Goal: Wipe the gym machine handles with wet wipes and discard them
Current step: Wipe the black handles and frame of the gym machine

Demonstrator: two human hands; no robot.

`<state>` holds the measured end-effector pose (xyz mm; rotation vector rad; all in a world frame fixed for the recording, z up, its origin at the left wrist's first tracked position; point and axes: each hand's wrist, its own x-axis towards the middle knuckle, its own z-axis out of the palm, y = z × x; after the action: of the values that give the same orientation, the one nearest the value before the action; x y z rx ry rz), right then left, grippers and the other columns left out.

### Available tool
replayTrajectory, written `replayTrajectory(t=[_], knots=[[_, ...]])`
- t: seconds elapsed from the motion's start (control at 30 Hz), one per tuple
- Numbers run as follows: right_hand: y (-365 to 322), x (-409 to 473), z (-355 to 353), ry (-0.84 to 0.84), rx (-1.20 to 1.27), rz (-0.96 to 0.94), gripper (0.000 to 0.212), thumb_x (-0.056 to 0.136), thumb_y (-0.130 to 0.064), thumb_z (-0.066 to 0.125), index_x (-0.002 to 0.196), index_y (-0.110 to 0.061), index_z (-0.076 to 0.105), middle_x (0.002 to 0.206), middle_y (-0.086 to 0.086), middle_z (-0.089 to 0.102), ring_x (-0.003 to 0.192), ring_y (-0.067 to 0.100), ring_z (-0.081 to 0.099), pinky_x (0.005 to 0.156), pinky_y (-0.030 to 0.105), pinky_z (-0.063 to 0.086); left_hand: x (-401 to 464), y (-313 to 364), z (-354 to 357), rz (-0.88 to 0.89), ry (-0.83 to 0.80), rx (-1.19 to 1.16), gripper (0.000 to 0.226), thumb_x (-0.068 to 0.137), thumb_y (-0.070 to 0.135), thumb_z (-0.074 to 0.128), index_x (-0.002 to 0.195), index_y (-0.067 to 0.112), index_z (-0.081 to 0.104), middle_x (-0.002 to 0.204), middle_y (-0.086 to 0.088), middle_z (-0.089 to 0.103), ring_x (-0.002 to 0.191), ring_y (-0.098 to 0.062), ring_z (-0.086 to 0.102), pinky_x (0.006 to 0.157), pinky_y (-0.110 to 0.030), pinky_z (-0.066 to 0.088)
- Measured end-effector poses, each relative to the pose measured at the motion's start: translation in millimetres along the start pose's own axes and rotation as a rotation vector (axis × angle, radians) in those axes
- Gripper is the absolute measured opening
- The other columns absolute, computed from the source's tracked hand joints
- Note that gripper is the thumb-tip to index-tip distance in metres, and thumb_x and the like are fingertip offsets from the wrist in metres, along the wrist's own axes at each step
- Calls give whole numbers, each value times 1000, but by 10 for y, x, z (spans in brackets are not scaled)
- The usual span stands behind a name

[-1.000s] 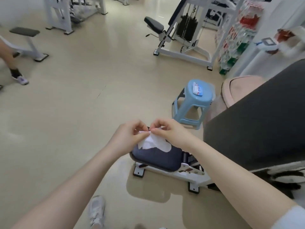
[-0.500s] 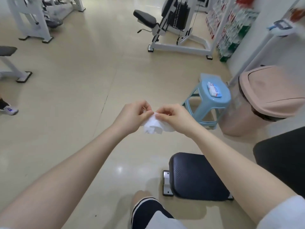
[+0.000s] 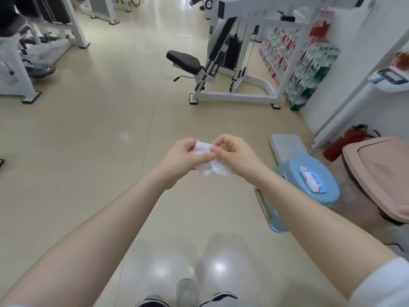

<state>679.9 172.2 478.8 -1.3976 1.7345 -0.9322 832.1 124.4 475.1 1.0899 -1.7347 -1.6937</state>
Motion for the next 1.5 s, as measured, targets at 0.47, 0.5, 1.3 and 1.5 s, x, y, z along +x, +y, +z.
replayTrajectory(t=[0.47,0.5,1.3,1.5], knots=[[-758,4266,334,287,169,37,19,94,-11,47,76,-16,51,81,5,52,74,16,46,70,27,37,3708,547,-2792,112,-114,153,6,84,13,63,85,7,60,77,0,61,72,-11,59,69,-24,46],[-835,4541,326,294,182,46,19,94,-10,47,76,-16,50,79,4,52,72,16,46,68,26,37,3951,622,-2958,112,-115,154,8,85,13,61,87,6,60,81,0,61,76,-11,59,74,-25,48],[-622,10086,-1486,516,499,206,47,91,4,38,63,-21,66,69,0,59,65,15,52,64,25,44,10188,1898,-3955,273,-404,188,55,84,-14,33,71,25,69,72,3,65,76,-15,58,78,-26,51],[-528,10676,-2052,809,201,238,33,80,-40,66,67,-12,54,65,0,50,64,13,47,64,25,42,11282,2367,-3585,562,-642,458,40,86,-3,42,85,25,69,94,2,61,74,-4,55,67,-14,46]])
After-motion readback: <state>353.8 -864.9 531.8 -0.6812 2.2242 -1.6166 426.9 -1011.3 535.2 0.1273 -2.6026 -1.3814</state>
